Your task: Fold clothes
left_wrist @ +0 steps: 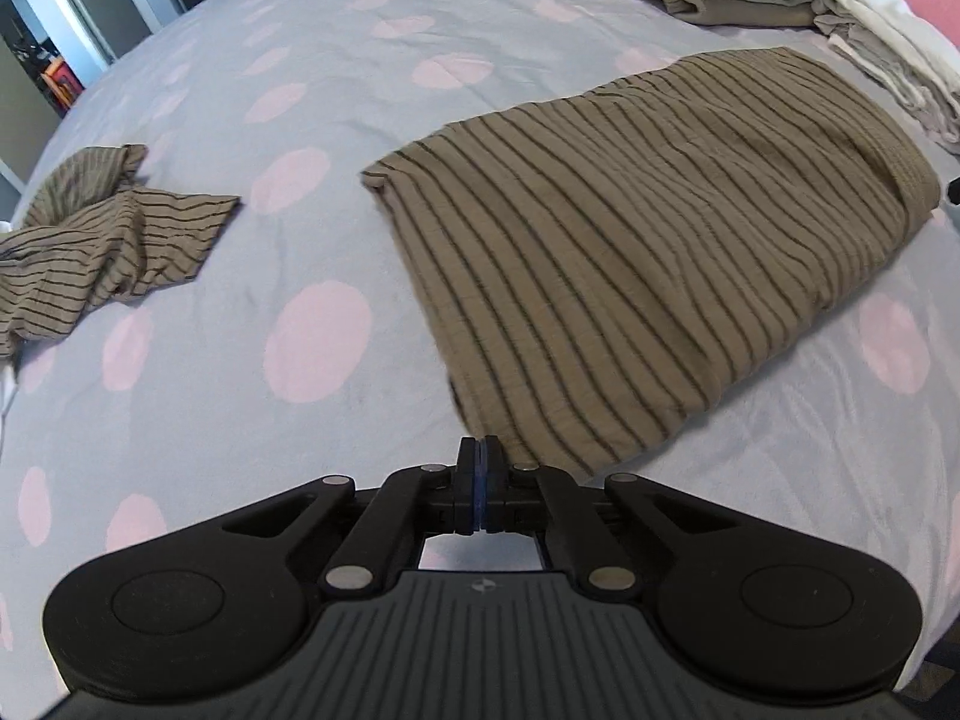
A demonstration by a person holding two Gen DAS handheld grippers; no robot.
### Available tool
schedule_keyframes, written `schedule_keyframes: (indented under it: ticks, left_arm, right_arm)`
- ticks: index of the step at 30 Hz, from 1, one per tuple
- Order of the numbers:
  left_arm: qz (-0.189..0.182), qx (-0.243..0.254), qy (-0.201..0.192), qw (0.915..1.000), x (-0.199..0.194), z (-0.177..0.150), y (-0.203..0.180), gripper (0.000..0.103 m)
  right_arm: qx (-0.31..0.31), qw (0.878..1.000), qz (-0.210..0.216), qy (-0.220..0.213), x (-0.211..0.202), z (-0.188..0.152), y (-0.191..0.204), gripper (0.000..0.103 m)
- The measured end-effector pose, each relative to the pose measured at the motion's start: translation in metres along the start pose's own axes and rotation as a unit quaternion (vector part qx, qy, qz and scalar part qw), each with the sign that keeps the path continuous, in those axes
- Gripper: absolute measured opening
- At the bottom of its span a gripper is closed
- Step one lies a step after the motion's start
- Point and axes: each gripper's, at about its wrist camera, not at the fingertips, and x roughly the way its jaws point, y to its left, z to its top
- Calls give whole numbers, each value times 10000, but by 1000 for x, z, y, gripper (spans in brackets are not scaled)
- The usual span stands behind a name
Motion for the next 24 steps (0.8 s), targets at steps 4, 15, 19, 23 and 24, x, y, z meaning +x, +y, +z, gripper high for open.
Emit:
schedule_keyframes:
  ticks: [4, 15, 19, 23, 24]
  left_arm:
    - [77, -25, 25, 10000, -3, -2, 6, 9]
    - [-82, 729, -97, 9973, 7, -11, -27, 45]
    - [-77, 620, -75, 9980, 18, -6, -33, 33]
    - [-168, 425, -59, 9989, 17, 0, -29, 11]
    - [-189, 388, -44, 9991, 15, 1, -27, 10]
  right_arm:
    - [-212, 9990, 362, -167, -9, -2, 10, 6]
    - [-1009, 9930, 352, -497, -3, 0, 41, 43]
    - [-897, 9939, 412, -488, 8, 6, 46, 41]
    - [-885, 9950, 259, -388, 11, 11, 49, 5]
    - [-871, 9952, 249, -376, 11, 12, 48, 5]
